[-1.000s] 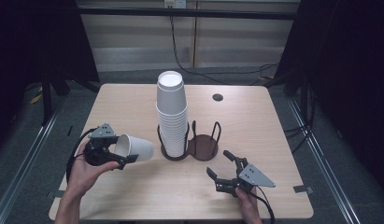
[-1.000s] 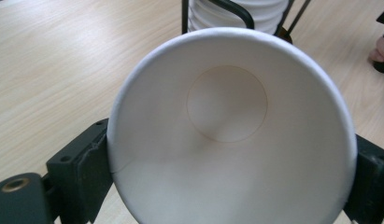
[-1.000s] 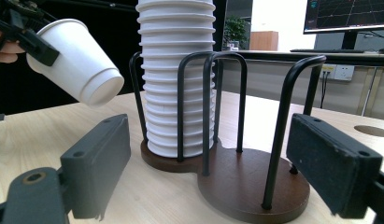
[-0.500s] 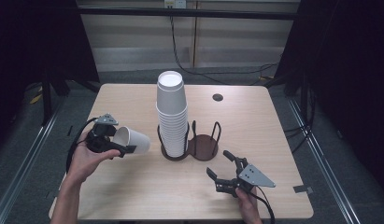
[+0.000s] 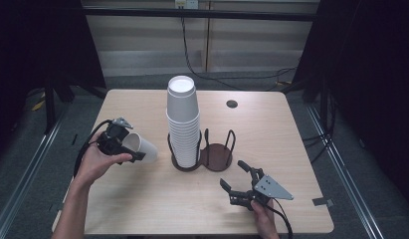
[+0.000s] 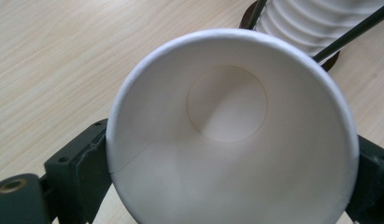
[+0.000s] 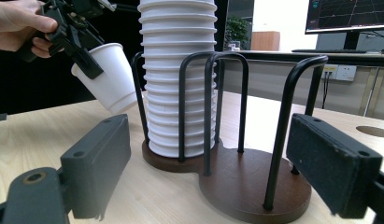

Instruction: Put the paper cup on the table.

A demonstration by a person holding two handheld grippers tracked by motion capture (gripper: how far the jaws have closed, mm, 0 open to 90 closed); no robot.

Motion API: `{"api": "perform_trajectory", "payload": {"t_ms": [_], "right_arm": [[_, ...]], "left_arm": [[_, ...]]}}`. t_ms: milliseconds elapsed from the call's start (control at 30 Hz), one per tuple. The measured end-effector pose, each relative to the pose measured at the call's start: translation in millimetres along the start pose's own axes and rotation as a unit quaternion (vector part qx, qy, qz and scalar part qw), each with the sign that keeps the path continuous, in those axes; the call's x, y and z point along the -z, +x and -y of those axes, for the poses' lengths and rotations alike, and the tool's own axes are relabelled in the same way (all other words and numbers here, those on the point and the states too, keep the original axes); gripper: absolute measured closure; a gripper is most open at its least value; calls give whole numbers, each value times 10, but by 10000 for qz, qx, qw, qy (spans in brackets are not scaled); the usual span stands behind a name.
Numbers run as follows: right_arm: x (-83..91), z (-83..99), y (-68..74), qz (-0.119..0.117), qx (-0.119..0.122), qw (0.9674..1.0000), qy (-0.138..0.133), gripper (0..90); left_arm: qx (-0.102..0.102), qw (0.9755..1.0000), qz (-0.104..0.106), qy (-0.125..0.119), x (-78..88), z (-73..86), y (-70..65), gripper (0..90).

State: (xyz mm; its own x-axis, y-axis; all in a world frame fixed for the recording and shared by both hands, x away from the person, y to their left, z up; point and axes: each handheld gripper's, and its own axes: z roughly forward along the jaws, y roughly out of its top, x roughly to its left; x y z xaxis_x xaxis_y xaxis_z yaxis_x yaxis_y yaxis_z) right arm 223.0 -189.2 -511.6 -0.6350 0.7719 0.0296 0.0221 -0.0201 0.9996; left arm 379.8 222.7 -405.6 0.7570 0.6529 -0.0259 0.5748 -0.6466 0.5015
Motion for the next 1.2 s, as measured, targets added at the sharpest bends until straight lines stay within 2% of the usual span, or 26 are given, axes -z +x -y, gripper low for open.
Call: {"api": "perform_trajectory", "payload": {"t_ms": [67,167,300,367,433,533,567,600,733,833,867,967,1033,1200], "right_arm": [[0,0,0,0,-1,10000,0,131],[0,0,0,-2,0,10000,0,131],[0,0,0,-2,1,10000,0,131],[1,0,-1,-4,9,10000,-4,131],[1,0,0,-6,4,10000,1,131],[0,0,0,-2,0,10000,0,131],[0,0,0,-1,0,10000,0,131],[0,0,0,-1,-1,10000,0,131],[0,0,0,-1,0,10000,0,131],[0,0,0,0,0,10000,0,131],[0,0,0,-1,0,10000,1,131],[0,0,0,-1,0,10000,-1,131],[1,0,-1,-1,8,10000,-3,131],[1,0,1,-2,7,10000,-2,131]], "left_arm": [[-86,9998,-130,140,3,-42,-18,74],[-146,9997,-42,214,-15,-94,-36,74],[-121,9993,-47,349,-96,-120,-38,72],[-71,9986,-200,481,-137,-125,-42,72],[-37,9982,-226,546,-172,-130,-35,71],[-40,9976,-277,633,-207,-145,-33,69],[-123,9971,-270,706,-221,-151,-42,66],[-268,9968,-289,689,-231,-160,-50,56],[-281,9968,-281,699,-248,-186,-68,52],[-423,9956,-294,779,-256,-208,-71,43],[-347,9961,-311,746,-273,-210,-78,41],[-441,9954,-267,813,-318,-217,-91,37],[-488,9952,-322,790,-364,-209,-104,33],[-391,9963,-126,754,-455,-195,-106,48]]}}
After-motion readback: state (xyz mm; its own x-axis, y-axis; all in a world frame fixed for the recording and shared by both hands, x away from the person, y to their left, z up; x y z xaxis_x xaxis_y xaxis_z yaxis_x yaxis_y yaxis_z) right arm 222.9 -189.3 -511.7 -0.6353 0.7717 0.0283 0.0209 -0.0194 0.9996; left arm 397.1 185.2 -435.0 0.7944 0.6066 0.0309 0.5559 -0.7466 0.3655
